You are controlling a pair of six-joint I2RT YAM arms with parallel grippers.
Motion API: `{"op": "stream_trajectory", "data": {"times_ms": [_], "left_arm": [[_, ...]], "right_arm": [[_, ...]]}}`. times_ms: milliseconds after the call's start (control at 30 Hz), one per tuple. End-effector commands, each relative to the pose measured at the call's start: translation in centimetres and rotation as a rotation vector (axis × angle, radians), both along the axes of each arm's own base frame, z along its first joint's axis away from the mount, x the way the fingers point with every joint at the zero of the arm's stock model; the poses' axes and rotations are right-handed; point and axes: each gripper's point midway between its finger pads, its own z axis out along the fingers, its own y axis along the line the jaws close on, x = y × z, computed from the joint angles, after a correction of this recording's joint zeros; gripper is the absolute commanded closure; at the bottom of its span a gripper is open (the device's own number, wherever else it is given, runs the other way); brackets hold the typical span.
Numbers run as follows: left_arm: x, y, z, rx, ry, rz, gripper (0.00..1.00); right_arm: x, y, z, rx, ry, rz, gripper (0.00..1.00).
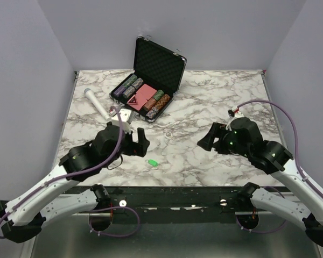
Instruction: Remove the keys from the keyring
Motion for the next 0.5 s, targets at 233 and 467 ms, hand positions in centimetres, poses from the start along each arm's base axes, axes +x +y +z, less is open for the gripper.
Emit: {"op": "stream_trajectory", "data": {"times_ms": [233, 467], "left_arm": [[-2.7, 6.7, -2.1, -0.01, -0.097, 0.067, 0.01], [-3.6, 8.4, -2.8, -0.1, -0.18, 0.087, 0.01]], "right_arm": [[-0.1, -3.4, 4.7, 0.11, -0.165, -0.157, 0.16], [-1.6, -6.2, 6.0, 0.283, -0.269, -0.271, 0.14]]}}
